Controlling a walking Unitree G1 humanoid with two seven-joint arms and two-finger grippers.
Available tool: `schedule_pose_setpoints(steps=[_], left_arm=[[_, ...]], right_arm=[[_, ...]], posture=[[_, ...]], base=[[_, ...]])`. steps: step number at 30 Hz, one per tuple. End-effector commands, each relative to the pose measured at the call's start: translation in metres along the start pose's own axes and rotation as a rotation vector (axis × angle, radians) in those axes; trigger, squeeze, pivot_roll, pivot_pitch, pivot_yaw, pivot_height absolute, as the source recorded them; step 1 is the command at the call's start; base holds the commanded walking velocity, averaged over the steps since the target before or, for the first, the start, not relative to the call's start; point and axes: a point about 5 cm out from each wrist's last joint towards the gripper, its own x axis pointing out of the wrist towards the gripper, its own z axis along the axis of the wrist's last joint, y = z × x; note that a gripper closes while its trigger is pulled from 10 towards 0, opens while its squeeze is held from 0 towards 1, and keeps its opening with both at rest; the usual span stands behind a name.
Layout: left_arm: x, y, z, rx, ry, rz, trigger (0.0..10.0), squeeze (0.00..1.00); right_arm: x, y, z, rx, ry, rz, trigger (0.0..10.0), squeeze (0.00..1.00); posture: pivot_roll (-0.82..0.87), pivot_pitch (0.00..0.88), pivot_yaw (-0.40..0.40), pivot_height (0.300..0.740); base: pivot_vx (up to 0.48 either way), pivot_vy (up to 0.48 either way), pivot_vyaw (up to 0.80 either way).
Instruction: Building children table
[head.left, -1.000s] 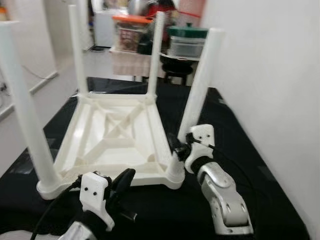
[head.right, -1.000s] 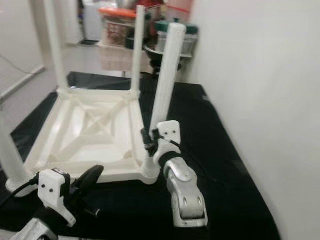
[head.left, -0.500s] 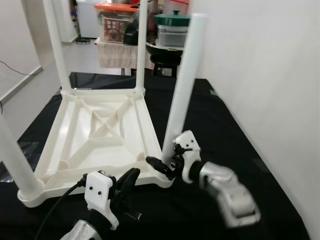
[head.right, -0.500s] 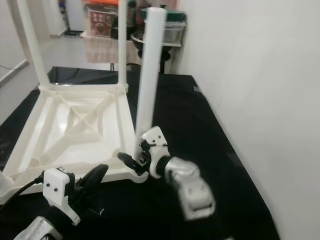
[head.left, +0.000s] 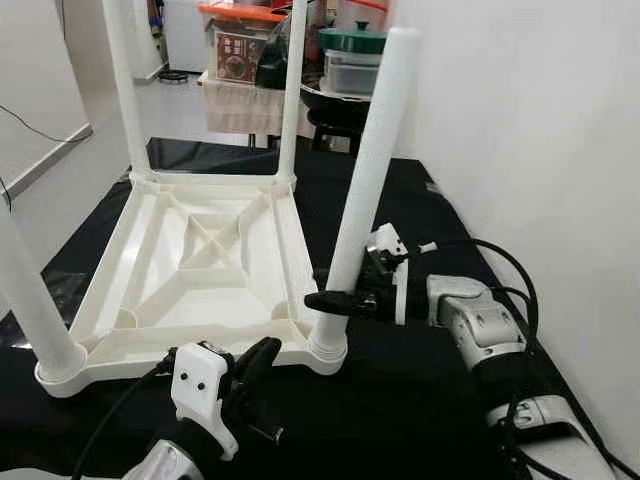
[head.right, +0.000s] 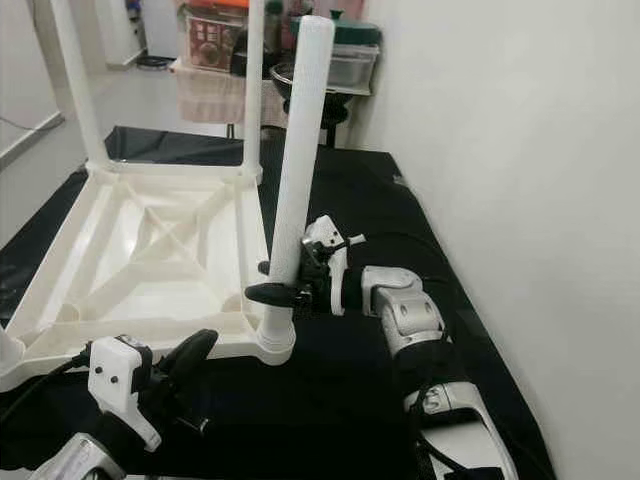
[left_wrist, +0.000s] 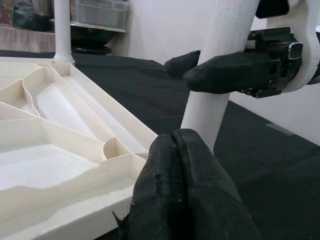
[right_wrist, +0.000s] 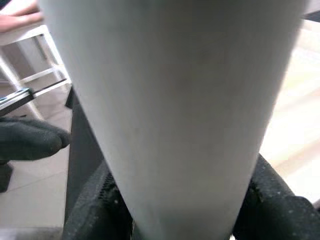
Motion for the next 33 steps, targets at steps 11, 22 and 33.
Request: schedule_pose_setpoints(steps=[11, 22, 33], left_arm=[[-0.002, -0.003, -0.001, -0.010, 0.002, -0.004, 8.1, 0.00], [-0.005, 0.004, 0.003, -0.005, 0.002, 0.000, 7.8, 0.00], [-0.002, 0.005, 0.002, -0.002, 0.003, 0.000, 7.9, 0.00]], right_arm=[[-0.010, 0.000, -0.007, -0.019, -0.034, 0.028, 0.0, 0.00], [0.005, 0.044, -0.053, 0.093, -0.053, -1.003, 0.0, 0.00], [0.026, 0.047, -0.049, 0.060, -0.022, -0.785, 10.0, 0.32]], posture=[[0.06, 0.000, -0.125, 0.740], [0.02, 0.022, -0.089, 0.740], [0.03, 0.007, -0.095, 0.740]], base=[[0.000, 0.000, 0.00], [0.000, 0.000, 0.00], [0.000, 0.000, 0.00]])
